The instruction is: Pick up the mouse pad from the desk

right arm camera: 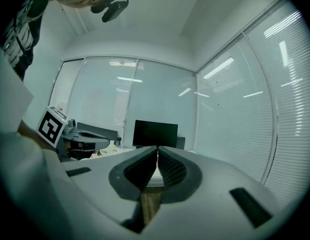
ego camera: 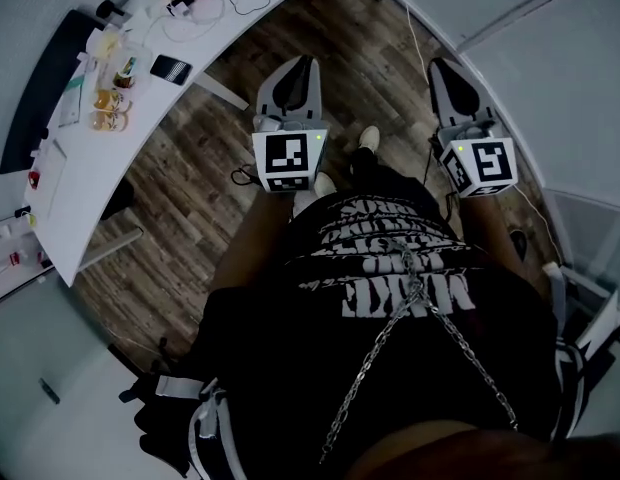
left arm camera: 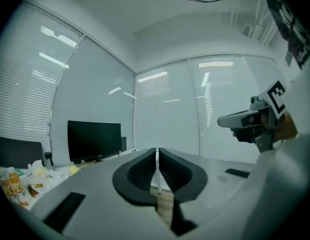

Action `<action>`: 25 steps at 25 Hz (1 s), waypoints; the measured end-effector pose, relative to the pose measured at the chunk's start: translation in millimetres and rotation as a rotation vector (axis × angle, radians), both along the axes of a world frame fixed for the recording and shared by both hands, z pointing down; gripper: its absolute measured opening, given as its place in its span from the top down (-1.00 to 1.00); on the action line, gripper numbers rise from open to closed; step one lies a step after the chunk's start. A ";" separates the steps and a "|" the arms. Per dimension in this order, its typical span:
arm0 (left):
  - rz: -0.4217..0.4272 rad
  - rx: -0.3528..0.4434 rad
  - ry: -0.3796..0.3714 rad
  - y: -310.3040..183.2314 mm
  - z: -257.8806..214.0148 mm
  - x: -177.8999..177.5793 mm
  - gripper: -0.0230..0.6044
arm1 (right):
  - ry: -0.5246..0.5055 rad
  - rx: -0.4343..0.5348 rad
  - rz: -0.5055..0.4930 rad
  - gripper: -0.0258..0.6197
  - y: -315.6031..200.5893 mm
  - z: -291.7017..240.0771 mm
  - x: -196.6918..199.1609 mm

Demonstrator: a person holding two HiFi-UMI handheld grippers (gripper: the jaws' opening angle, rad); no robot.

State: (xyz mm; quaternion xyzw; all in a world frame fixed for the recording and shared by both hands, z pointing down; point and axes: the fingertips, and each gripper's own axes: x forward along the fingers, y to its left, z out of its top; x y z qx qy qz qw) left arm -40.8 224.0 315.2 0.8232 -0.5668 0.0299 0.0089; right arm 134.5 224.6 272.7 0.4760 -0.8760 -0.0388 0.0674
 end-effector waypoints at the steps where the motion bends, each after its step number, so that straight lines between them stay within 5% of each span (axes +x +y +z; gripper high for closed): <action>1: -0.009 0.005 -0.006 -6.1 -1.9 0.6 0.90 | -0.006 0.001 0.007 0.92 -6.7 -0.1 1.5; 12: -0.062 -0.019 0.006 -61.3 2.0 8.8 0.87 | -0.041 -0.012 -0.053 0.91 -70.7 6.3 -4.4; 25: -0.084 -0.035 0.028 -143.1 8.6 54.9 0.90 | -0.033 -0.046 -0.062 0.88 -158.0 21.3 38.8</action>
